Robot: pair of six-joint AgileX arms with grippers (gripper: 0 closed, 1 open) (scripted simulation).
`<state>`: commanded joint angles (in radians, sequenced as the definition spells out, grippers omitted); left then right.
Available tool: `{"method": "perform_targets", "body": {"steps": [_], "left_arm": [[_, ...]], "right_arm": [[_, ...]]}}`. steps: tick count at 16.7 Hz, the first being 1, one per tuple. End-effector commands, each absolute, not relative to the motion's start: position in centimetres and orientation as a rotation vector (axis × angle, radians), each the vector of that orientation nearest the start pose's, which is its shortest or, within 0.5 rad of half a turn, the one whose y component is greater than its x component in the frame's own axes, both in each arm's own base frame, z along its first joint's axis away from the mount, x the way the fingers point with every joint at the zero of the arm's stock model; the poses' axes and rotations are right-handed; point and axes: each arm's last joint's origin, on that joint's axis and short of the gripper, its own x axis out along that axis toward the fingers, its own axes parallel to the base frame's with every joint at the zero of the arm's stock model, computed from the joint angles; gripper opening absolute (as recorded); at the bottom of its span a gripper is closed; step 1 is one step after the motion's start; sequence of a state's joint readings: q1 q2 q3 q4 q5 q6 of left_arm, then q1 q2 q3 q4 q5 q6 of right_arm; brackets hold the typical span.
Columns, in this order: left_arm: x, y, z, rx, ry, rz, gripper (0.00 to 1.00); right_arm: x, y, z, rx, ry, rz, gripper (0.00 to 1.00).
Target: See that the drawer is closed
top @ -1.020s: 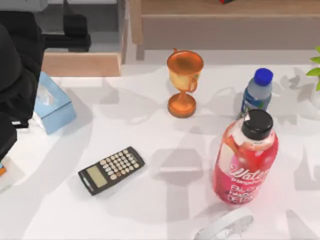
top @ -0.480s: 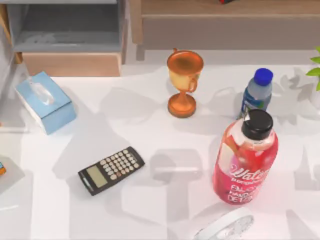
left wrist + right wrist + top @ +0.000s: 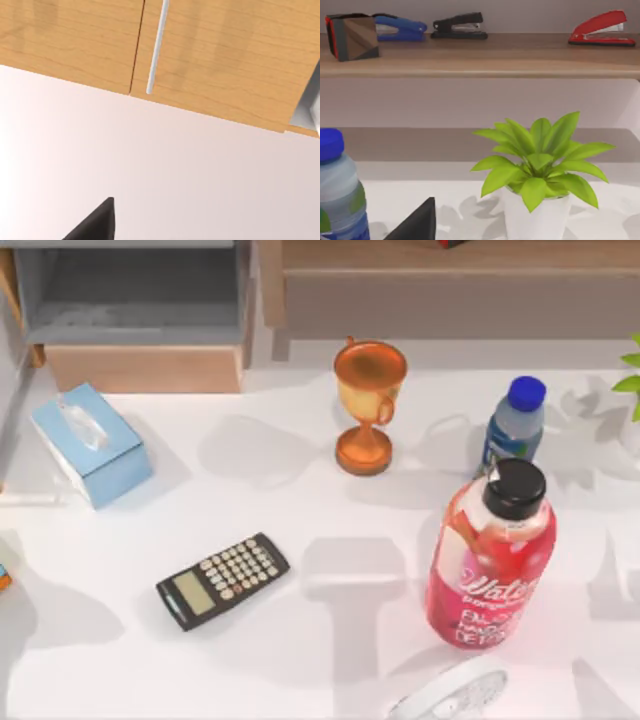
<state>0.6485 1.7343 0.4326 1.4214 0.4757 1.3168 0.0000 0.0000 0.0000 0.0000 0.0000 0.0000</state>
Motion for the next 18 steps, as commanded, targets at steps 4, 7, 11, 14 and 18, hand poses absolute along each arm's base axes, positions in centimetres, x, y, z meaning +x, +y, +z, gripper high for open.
{"method": "perform_targets", "body": {"steps": [4, 7, 11, 14, 18], "left_arm": [[22.8, 17.5, 11.3, 1.527, 0.016, 0.077, 1.00], [22.9, 17.5, 9.7, 1.568, -0.013, -0.008, 1.00], [22.9, 17.5, 9.5, 1.571, -0.016, -0.016, 1.00], [23.4, 17.4, 9.5, 1.570, -0.016, -0.016, 1.00], [25.3, 17.4, 9.5, 1.571, -0.016, -0.016, 1.00]], "right_arm": [[10.6, -0.1, 16.0, 0.000, 0.000, 0.000, 1.00], [10.6, -0.1, 16.0, 0.000, 0.000, 0.000, 1.00], [10.6, -0.1, 16.0, 0.000, 0.000, 0.000, 1.00], [10.6, -0.1, 16.0, 0.000, 0.000, 0.000, 1.00], [10.6, -0.1, 16.0, 0.000, 0.000, 0.000, 1.00]]}}
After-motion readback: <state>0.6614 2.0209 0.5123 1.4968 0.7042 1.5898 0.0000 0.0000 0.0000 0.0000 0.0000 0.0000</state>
